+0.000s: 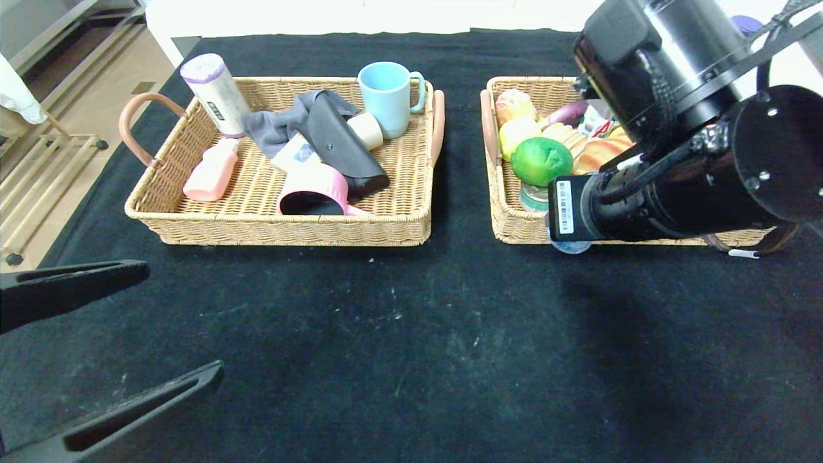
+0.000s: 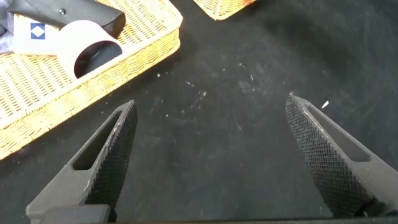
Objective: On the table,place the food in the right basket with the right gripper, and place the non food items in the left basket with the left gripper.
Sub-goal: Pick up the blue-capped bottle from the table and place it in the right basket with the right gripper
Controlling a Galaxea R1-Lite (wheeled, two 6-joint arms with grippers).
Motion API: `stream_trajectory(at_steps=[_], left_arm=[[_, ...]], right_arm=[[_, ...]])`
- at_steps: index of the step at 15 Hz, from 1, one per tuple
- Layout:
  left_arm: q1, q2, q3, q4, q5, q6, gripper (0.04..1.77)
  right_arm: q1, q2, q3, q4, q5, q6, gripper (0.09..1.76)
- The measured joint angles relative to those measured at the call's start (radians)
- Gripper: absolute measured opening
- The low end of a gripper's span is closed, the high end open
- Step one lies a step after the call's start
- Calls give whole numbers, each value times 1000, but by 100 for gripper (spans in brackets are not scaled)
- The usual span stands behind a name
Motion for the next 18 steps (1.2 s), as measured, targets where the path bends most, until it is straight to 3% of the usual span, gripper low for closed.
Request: stream_trajectory(at_steps=[8, 18], left_arm=[[-1, -1, -5, 5, 18, 13, 172], [-3, 8, 11, 4, 17, 14, 172]], right_arm=[[-103, -24, 7, -237, -2, -66, 88], [-204, 2, 206, -792, -39, -222, 88]])
